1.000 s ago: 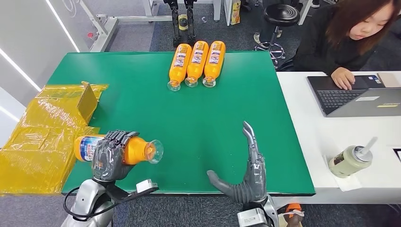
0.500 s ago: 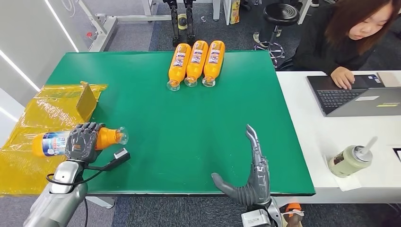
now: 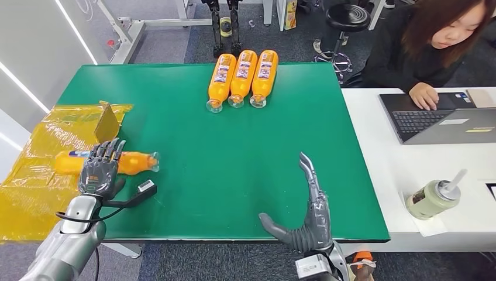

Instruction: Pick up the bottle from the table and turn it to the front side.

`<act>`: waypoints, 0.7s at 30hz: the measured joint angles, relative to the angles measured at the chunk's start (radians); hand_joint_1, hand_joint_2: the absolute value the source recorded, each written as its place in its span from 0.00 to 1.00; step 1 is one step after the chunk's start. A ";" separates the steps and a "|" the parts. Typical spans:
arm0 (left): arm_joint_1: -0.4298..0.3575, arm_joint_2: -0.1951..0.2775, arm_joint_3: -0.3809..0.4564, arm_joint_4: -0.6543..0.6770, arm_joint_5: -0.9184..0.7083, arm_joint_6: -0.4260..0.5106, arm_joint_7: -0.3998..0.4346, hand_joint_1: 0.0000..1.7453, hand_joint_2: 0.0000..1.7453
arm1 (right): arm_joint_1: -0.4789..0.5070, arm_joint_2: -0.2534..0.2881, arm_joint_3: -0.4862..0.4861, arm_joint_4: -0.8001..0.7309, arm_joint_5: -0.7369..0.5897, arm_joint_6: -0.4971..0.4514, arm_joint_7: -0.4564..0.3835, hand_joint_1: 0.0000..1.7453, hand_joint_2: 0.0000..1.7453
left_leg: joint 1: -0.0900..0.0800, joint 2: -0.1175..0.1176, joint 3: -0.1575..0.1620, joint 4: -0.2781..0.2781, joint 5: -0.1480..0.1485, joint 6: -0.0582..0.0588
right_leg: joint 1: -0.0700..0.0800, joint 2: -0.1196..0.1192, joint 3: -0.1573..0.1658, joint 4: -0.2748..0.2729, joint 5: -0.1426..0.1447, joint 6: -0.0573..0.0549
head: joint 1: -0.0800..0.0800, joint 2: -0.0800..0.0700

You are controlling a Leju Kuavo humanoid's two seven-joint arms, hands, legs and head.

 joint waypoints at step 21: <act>0.199 -0.164 0.141 -0.341 0.896 -0.241 -0.644 0.00 1.00 | -0.002 0.000 -0.026 0.032 -0.018 -0.025 -0.020 0.00 1.00 | -0.001 0.000 0.000 0.000 -0.001 0.000 | -0.001 0.000 0.000 -0.001 0.000 0.000 | 0.000 0.000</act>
